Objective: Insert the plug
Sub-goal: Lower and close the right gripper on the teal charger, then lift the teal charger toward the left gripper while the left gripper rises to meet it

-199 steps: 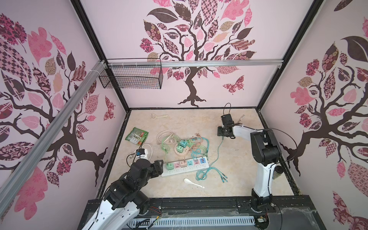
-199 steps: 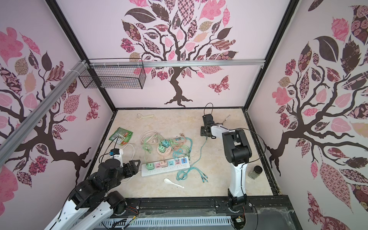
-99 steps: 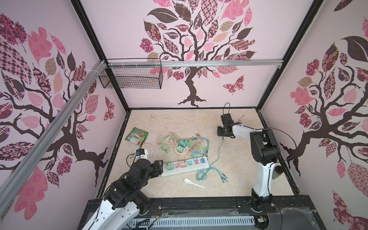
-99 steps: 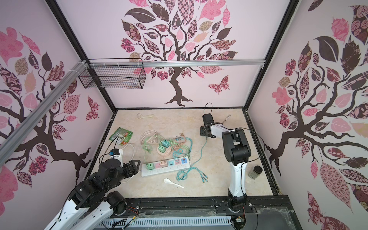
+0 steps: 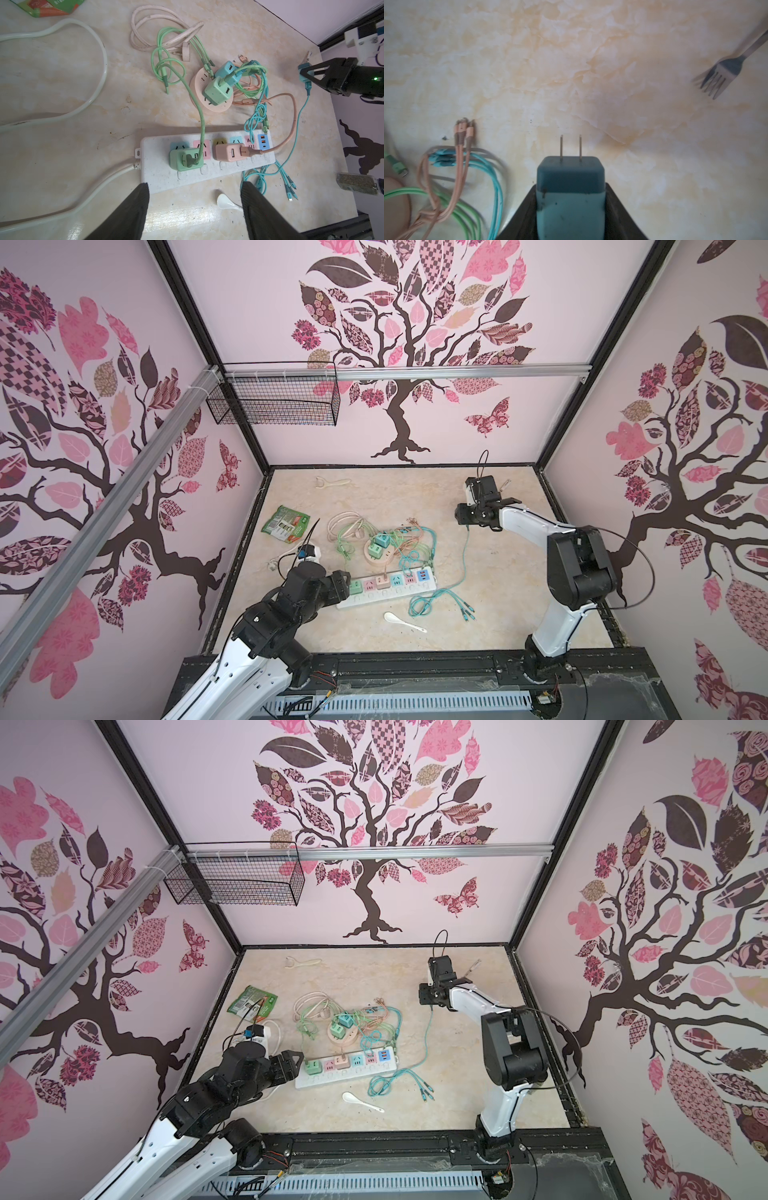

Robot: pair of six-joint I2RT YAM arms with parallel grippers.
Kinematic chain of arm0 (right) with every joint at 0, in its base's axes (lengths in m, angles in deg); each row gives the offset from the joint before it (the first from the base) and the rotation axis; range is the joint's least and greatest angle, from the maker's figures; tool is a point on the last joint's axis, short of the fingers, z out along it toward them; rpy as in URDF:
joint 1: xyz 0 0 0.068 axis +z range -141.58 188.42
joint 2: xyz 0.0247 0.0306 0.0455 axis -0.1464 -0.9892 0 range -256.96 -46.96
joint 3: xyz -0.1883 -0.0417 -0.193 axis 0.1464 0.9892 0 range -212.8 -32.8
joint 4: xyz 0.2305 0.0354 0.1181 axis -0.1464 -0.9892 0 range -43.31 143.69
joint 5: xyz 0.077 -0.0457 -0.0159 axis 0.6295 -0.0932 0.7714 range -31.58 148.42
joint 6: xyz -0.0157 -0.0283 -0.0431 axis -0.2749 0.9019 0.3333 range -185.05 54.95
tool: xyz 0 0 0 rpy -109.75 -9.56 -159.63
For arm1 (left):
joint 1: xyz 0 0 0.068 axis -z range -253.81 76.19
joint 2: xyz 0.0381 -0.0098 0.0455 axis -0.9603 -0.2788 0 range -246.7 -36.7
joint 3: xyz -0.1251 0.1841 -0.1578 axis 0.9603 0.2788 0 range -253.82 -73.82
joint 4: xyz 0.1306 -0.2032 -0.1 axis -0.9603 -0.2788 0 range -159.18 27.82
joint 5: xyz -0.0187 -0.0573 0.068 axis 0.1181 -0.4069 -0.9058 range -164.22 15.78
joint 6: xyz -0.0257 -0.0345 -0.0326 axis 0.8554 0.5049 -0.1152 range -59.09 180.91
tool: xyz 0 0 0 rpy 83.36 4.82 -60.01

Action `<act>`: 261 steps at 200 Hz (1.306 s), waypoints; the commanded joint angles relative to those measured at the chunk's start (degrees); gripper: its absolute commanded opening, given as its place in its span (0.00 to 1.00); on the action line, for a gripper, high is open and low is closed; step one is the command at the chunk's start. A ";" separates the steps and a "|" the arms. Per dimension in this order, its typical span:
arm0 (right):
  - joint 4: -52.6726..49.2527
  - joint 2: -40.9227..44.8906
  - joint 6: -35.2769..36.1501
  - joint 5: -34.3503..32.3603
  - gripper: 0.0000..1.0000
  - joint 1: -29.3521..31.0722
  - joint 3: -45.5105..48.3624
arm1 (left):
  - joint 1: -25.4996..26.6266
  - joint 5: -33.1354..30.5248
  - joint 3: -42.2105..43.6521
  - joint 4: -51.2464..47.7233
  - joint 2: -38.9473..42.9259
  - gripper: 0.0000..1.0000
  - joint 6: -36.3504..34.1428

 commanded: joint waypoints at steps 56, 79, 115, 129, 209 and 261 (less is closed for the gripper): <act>3.70 17.12 4.67 7.85 0.27 10.44 7.99 | -0.21 8.25 -0.09 11.48 -4.54 0.73 1.59; 5.35 20.39 5.16 8.66 0.26 14.09 10.63 | -0.21 10.59 0.31 14.50 -5.86 0.73 2.17; 8.01 23.81 6.90 12.93 0.26 17.97 13.20 | -0.21 14.51 1.51 19.56 -7.60 0.73 3.03; 8.93 24.64 8.06 14.25 0.26 19.22 14.00 | -0.21 15.56 1.68 21.15 -8.07 0.73 3.44; 8.14 24.98 14.84 15.47 0.27 29.15 12.05 | -0.22 26.48 0.85 28.54 -12.81 0.73 2.89; 6.28 23.23 18.31 13.20 0.28 33.98 9.74 | -0.17 30.12 -0.50 29.18 -15.02 0.71 2.17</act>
